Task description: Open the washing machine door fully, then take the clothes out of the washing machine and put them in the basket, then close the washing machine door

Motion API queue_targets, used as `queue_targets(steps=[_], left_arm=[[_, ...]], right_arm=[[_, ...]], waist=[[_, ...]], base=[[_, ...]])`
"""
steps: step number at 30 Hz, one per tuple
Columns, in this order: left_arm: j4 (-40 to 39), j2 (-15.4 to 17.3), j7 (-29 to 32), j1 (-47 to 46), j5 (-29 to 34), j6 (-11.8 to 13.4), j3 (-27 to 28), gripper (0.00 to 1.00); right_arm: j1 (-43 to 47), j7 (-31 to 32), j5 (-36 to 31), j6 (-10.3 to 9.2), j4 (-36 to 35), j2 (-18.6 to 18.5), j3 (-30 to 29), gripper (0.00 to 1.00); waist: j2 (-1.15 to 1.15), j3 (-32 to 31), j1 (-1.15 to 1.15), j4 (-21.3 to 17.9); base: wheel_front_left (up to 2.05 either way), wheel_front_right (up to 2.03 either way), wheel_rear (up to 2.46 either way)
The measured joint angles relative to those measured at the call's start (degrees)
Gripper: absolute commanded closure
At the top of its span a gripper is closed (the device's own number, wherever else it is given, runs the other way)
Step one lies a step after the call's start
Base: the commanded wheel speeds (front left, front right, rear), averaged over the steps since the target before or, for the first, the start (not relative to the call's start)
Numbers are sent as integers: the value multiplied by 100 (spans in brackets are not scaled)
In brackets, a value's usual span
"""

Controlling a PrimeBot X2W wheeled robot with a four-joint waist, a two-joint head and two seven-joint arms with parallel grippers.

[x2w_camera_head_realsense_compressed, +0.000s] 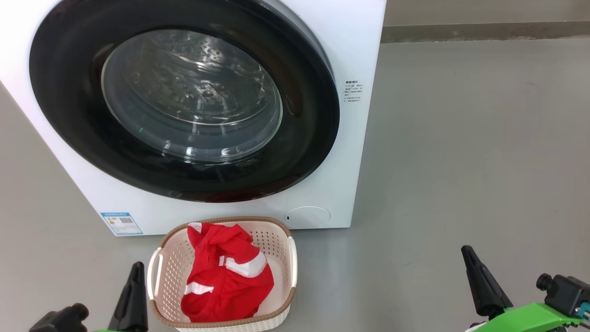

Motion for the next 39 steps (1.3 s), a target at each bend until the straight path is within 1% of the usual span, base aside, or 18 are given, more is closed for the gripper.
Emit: queue_targets(steps=[2,5,8,24,27,39], left_arm=[[42,-11,42,-4,-123,-46,21,100],[81,-26,46,-6,-221,-52,48,100],[137,-56,97,-12,-455,-133,100,100],[386,-135,276,-138,-1281,-252,310,100],[434,-147,300,-149,-1445,-332,354,100],[643,-244,449,-261,-2082,-495,526,100]], right_arm=[[-39,0,104,0,19,-7,0,100],[-47,1,254,0,57,-13,-1,100],[-50,37,470,0,122,-18,-2,100],[-158,102,1413,0,361,-47,-19,100],[-190,103,1578,-2,416,-51,-27,100],[-287,154,2302,-3,608,-60,-68,100]], waist=[[0,2,0,0],[0,4,0,0],[0,8,0,0],[0,23,0,0],[0,26,0,0],[0,38,0,0]], base=[[0,0,0],[0,0,0],[0,0,0],[0,0,0],[0,0,0],[0,0,0]])
